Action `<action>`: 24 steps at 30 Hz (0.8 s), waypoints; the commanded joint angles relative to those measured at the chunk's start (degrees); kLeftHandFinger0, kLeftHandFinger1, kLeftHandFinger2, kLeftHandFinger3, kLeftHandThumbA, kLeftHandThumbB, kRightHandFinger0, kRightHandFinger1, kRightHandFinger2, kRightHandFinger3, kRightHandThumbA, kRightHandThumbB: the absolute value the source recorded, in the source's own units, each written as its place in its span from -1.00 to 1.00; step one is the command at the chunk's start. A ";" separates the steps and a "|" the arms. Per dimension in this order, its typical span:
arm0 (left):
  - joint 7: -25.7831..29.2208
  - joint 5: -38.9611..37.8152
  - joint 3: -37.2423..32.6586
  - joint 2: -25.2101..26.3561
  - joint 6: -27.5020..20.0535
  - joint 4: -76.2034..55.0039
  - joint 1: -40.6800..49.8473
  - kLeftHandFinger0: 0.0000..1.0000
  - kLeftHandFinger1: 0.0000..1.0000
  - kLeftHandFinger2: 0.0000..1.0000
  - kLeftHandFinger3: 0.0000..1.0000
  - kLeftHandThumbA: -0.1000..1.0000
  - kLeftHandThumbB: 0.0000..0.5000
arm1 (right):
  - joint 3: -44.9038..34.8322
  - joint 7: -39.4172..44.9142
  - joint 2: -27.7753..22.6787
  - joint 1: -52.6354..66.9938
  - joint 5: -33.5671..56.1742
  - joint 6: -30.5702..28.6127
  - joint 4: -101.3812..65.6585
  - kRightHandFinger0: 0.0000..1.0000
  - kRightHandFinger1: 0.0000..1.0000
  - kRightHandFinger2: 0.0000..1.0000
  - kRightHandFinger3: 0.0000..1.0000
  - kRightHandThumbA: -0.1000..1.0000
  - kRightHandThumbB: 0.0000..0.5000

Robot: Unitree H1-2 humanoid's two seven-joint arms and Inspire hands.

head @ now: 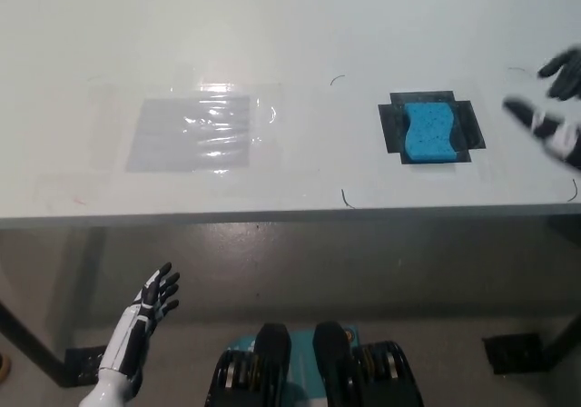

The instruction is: A soft sponge is kept on the balc marked spot on the table infront of the robot and it uses its right hand fist to press down on it and drrags it across the table in a back and forth manner twice to clean it

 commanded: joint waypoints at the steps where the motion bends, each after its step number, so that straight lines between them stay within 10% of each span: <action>1: -0.42 -0.10 0.53 1.27 -4.55 -1.13 -0.38 1.00 1.00 1.00 1.00 1.00 0.89 | -0.68 -2.33 -0.73 -15.32 9.14 16.24 -3.35 -1.00 -1.00 -1.00 -1.00 1.00 -0.28; 7: -0.20 0.16 0.59 1.09 -4.64 -1.67 0.69 1.00 1.00 1.00 1.00 1.00 0.91 | -0.58 -2.83 3.86 -26.10 5.14 12.07 15.26 -1.00 -1.00 -1.00 -1.00 1.00 -0.48; 9: -0.05 0.21 0.66 1.01 -4.65 -1.79 1.13 1.00 1.00 1.00 1.00 1.00 0.92 | -1.13 -2.97 4.71 -29.50 4.41 10.38 24.22 -1.00 -1.00 -1.00 -1.00 1.00 -0.27; 19: -0.18 0.34 0.50 0.88 -5.26 -2.56 3.57 1.00 1.00 1.00 1.00 1.00 0.86 | -0.44 -4.79 5.76 -43.87 -1.24 -4.53 68.91 -1.00 -1.00 -1.00 -1.00 1.00 -0.81; 24: -0.16 0.09 0.55 0.62 -5.37 -3.00 4.26 1.00 1.00 1.00 1.00 1.00 0.98 | -0.94 -3.62 5.72 -47.57 0.14 -9.10 88.12 -1.00 -1.00 -1.00 -1.00 1.00 -0.60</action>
